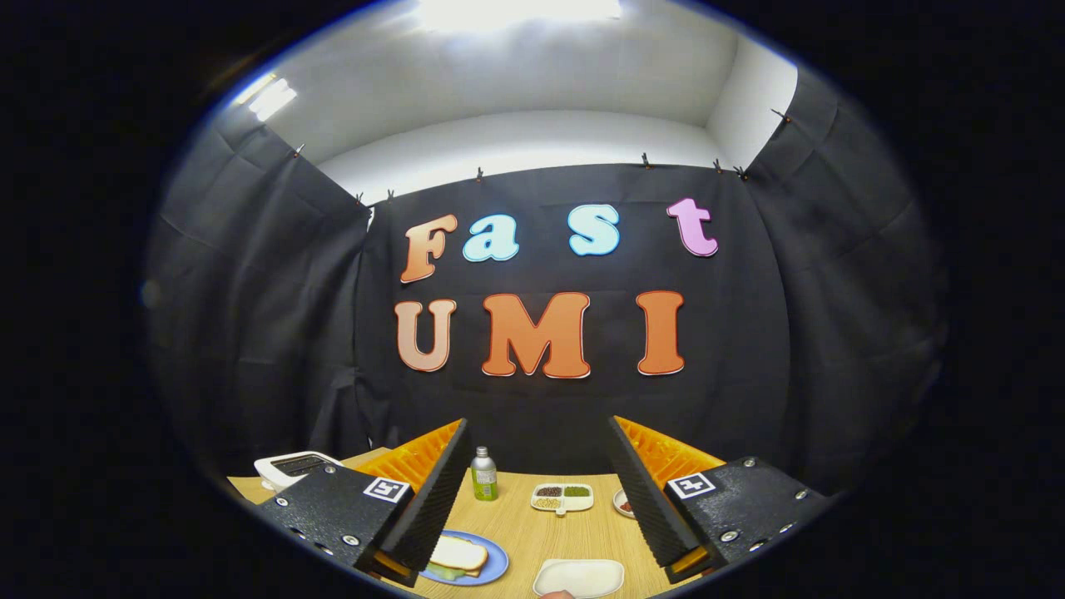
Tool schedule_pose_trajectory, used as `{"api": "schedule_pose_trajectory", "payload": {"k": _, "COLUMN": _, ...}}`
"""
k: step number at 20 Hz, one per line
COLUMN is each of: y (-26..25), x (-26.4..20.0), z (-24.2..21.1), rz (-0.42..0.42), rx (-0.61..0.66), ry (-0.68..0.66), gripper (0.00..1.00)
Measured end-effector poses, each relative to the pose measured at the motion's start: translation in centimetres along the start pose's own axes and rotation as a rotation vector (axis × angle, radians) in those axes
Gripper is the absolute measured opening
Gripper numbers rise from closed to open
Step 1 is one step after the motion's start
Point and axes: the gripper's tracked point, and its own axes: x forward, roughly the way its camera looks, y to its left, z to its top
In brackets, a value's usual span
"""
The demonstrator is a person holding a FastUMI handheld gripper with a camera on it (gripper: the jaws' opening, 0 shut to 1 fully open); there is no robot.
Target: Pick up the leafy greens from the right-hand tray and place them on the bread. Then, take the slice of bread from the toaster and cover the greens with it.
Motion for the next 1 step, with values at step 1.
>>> {"api": "schedule_pose_trajectory", "payload": {"k": 1, "y": -0.03, "x": 0.00, "z": 0.05, "rz": -0.001, "rx": -0.005, "ry": -0.001, "gripper": 0.97}}
